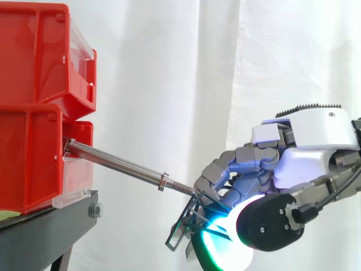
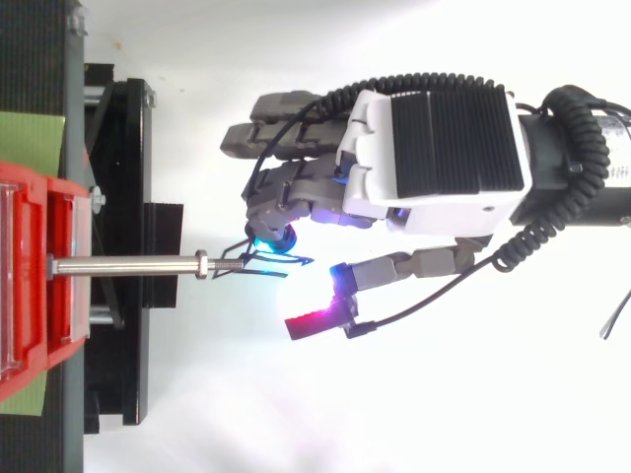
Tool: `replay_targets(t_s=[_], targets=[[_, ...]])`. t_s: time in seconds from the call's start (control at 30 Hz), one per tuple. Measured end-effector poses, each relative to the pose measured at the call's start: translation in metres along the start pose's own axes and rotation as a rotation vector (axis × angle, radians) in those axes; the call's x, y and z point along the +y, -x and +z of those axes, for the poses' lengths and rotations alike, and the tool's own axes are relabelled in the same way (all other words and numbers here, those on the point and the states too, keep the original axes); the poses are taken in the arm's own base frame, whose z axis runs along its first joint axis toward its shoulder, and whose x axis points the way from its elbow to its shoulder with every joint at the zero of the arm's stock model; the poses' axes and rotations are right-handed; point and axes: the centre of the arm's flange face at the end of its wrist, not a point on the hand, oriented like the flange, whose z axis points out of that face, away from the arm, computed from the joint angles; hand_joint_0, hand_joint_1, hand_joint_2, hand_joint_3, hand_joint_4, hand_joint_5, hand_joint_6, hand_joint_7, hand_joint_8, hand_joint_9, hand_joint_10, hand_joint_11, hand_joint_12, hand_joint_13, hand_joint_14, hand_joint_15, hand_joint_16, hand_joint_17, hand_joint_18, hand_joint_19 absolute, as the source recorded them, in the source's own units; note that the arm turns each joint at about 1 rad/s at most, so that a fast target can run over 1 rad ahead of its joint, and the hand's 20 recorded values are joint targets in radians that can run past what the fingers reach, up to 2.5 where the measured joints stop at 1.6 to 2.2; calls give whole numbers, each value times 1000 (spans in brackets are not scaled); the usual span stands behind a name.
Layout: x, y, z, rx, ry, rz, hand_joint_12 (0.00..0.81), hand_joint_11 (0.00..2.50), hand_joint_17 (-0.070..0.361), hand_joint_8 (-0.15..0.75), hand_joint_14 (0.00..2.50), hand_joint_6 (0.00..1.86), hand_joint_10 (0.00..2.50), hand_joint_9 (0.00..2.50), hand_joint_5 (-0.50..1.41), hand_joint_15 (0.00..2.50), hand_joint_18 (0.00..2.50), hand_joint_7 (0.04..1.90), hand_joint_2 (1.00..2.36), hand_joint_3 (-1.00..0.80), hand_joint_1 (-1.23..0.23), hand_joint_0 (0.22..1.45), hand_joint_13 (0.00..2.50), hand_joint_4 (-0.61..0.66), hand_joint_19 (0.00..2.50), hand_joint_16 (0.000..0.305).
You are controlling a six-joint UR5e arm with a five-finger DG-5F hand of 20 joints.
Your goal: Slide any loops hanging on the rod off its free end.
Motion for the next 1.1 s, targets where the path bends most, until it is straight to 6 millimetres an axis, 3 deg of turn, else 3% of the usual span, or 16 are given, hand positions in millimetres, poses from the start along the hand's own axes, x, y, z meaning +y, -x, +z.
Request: replay_targets(t_s=[0.43,1.1], targets=[[19,27,-18,38,-76,13,348,217,100,334,0,902,8,677,-196,0,396,1098,1023,-201,-676,583,515,107,9,44],[46,15,-17,7,-174,217,346,213,98,316,0,879,8,667,-206,0,408,1067,1011,-384,-727,631,520,77,13,44]])
